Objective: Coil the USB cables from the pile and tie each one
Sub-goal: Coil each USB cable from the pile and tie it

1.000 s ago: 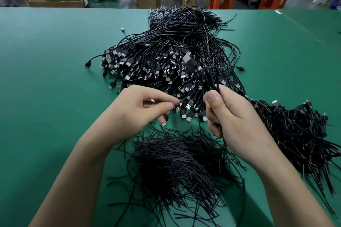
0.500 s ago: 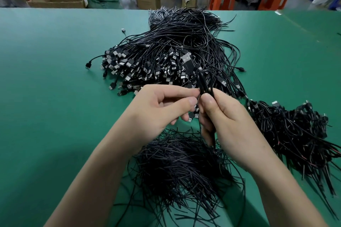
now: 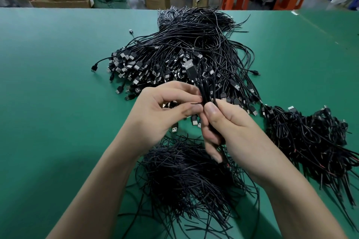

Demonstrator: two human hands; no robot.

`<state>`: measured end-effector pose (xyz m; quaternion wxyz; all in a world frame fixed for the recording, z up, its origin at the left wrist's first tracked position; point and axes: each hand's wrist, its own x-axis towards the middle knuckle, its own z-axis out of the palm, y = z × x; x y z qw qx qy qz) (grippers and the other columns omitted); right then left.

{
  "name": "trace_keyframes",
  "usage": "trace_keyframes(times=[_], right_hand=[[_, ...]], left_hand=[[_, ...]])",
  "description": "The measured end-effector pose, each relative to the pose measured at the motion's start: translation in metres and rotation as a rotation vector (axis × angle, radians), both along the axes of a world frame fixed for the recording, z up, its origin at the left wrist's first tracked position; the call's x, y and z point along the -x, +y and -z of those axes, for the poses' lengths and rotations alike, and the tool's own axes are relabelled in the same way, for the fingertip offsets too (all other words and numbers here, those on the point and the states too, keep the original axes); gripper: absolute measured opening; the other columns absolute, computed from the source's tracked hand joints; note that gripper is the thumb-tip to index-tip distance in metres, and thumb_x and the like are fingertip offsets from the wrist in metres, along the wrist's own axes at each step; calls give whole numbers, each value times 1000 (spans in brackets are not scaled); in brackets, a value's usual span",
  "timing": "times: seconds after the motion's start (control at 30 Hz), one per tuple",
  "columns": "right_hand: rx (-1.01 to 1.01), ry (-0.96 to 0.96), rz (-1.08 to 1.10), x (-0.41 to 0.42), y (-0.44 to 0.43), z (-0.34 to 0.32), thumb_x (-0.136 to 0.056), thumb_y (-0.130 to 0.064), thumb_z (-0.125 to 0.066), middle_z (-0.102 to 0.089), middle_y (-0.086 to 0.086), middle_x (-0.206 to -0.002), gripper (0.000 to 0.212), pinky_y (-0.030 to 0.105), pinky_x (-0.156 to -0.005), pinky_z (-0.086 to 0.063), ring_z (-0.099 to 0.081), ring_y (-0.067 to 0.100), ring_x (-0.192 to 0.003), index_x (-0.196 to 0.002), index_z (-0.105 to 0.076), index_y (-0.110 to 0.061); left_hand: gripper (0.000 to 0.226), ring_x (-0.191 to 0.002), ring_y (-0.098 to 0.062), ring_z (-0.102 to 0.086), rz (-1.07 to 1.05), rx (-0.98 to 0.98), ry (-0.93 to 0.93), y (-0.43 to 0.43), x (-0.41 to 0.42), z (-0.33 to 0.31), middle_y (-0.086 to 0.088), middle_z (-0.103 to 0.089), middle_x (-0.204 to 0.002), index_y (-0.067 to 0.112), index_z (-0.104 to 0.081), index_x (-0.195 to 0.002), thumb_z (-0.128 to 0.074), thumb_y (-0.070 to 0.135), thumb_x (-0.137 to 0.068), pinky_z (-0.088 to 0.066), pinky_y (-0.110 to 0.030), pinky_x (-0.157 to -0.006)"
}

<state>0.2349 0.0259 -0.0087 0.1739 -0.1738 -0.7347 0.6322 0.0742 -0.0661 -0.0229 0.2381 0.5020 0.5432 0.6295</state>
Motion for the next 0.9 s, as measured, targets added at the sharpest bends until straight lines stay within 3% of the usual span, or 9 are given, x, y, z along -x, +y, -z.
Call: trace_keyframes(times=[0.13, 0.27, 0.47, 0.57, 0.67, 0.83, 0.9], right_hand=[[60, 6, -22, -3, 3, -2, -109, -31, -36, -40, 0, -60, 36, 33, -54, -37, -44, 19, -44, -85, -46, -7], [88, 16, -58, -3, 2, -3, -110, -30, -35, -37, 0, -61, 36, 32, -51, -36, -43, 19, -43, -84, -45, -8], [110, 0, -106, -4, 3, -3, -110, -28, -33, -37, 0, -60, 37, 34, -52, -34, -40, 18, -42, -83, -48, -9], [197, -7, -173, -9, 7, -3, -109, -32, -36, -37, -1, -60, 37, 33, -50, -37, -39, 15, -42, -83, -52, -11], [342, -10, -255, -12, 9, -4, -108, -38, -43, -37, -2, -60, 36, 26, -44, -44, -40, 12, -40, -85, -58, -15], [448, -36, -311, -9, 6, -2, -104, -46, -44, -35, -2, -56, 40, 24, -44, -46, -40, 9, -36, -79, -59, -18], [458, -32, -316, -8, 5, -2, -103, -49, -43, -30, -4, -56, 42, 23, -44, -44, -35, 8, -36, -73, -52, -21]], left_hand=[[15, -112, -6, -69, 24, -13, 28, 1, 0, 4, 12, -74, -112, 27, -83, -98, -73, 17, -92, -55, -19, -90], [14, -111, -12, -68, -30, -7, -56, 5, -3, 12, 5, -74, -110, 27, -84, -94, -72, 27, -87, -55, -37, -93], [16, -106, -8, -69, -8, -25, -172, 8, -11, 14, 0, -75, -109, 20, -84, -91, -73, 10, -86, -55, -23, -88], [17, -114, -11, -68, 32, 1, -147, 9, -14, 15, -17, -72, -120, 10, -80, -101, -67, 11, -90, -55, -25, -93], [21, -114, -12, -67, 95, 18, -144, 7, -13, 14, -16, -72, -120, 2, -81, -97, -68, 18, -90, -55, -26, -95], [13, -104, -10, -70, 205, -6, -212, 6, -13, 10, -3, -72, -115, 24, -83, -88, -71, 26, -93, -54, -24, -91], [14, -92, -7, -72, 227, -11, -248, 6, -13, 10, -5, -70, -114, 22, -83, -93, -73, 32, -92, -55, -22, -84]])
